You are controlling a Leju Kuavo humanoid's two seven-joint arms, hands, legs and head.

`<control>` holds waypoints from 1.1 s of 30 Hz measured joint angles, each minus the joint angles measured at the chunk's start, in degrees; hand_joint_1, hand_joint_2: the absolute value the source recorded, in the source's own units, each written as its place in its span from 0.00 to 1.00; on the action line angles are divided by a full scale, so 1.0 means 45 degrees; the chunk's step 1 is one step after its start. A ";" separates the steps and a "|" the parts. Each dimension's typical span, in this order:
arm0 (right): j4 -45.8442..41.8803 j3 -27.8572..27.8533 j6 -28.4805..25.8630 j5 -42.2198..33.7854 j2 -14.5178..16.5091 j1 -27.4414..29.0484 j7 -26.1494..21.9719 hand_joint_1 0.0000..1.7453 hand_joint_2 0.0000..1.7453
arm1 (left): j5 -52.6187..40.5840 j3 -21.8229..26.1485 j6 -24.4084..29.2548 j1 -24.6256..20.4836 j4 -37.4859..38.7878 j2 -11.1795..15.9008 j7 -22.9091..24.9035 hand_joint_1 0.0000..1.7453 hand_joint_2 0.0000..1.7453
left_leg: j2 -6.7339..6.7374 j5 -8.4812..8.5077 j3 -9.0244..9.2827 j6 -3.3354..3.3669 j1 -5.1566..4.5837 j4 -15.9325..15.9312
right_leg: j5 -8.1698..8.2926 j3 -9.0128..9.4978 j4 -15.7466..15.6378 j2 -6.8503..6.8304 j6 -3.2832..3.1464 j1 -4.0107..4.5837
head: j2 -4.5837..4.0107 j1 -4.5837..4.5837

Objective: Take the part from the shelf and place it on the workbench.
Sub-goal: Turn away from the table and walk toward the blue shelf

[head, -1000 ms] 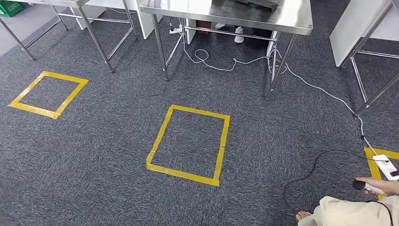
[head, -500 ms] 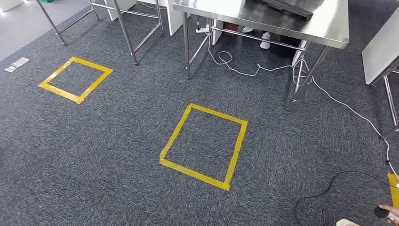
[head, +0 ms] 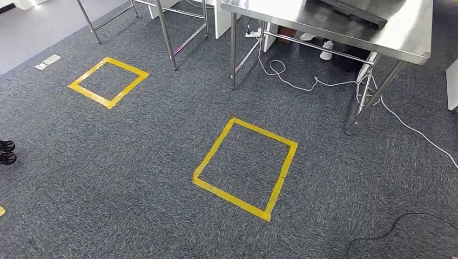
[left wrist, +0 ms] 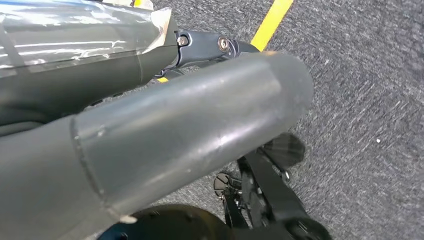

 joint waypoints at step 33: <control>0.0006 -0.0239 -0.0260 -0.0140 0.0083 -0.0059 0.0259 0.00 0.00 | -0.0189 -0.0131 0.0015 -0.0069 0.0049 -0.0109 0.0021 0.00 0.00 | 0.0354 0.0343 0.0550 0.0133 -0.0139 -0.1180 | 0.0026 -0.0030 -0.0122 -0.0261 -0.0042 0.0316 | 0.0000 0.0013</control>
